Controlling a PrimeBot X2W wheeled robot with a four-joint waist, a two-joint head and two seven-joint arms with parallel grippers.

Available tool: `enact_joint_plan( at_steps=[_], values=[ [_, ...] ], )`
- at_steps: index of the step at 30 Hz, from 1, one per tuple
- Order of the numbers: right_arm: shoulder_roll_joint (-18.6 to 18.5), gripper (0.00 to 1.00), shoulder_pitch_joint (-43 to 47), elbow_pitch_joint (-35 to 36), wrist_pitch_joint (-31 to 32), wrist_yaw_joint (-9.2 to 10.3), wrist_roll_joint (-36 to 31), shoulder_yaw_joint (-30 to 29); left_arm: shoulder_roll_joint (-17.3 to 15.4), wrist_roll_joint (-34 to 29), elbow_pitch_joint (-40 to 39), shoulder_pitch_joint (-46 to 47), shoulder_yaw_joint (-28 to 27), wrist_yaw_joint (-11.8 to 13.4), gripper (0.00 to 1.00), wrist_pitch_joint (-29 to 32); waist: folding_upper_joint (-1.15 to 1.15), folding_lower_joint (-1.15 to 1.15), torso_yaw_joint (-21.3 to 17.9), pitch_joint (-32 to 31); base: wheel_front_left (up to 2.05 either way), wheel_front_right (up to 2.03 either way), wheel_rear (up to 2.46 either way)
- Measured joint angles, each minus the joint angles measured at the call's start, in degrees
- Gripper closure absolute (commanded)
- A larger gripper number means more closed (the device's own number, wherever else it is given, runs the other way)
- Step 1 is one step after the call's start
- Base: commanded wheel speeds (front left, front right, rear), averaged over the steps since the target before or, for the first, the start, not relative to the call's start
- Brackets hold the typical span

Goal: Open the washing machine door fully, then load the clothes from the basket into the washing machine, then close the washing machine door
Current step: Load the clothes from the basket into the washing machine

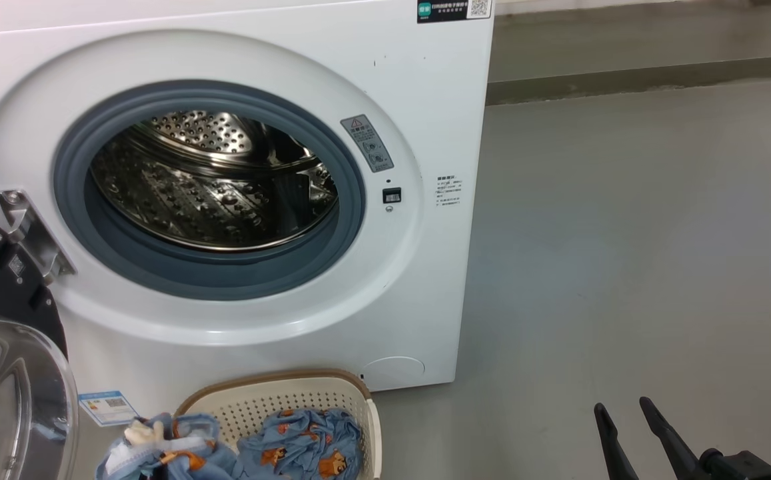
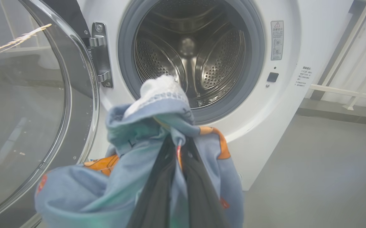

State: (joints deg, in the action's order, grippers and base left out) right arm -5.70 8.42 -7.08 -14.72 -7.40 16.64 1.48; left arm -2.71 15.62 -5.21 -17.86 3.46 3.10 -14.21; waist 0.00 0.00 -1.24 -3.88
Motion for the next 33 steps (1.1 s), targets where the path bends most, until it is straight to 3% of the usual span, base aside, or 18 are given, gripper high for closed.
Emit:
enact_joint_plan(
  at_steps=[11,18,26,33],
  values=[
    [0.4,0.00,-0.1,-0.1,0.0,0.00,0.0,0.3,0.0,0.7,0.2,0.8,0.3,-0.3,1.00,0.0,0.00,0.00,0.0,0.8,0.00,0.00,0.00],
    [0.9,0.00,-0.2,-0.1,0.0,0.00,0.0,1.1,0.0,2.1,1.8,6.0,0.2,-0.1,1.00,0.0,0.00,0.00,-1.0,1.8,0.00,0.00,0.00],
    [1.6,0.00,-1.6,-0.1,0.0,0.00,0.0,1.5,0.1,1.4,6.3,14.7,-0.4,-0.4,1.00,0.0,0.00,0.00,-2.9,4.4,0.00,0.00,0.00],
    [2.1,0.00,-6.3,0.0,0.0,0.00,0.0,3.1,-0.5,-0.5,8.7,28.7,-3.1,-0.6,1.00,-0.1,0.00,0.01,-4.9,8.9,0.00,0.00,0.00]
  ],
)
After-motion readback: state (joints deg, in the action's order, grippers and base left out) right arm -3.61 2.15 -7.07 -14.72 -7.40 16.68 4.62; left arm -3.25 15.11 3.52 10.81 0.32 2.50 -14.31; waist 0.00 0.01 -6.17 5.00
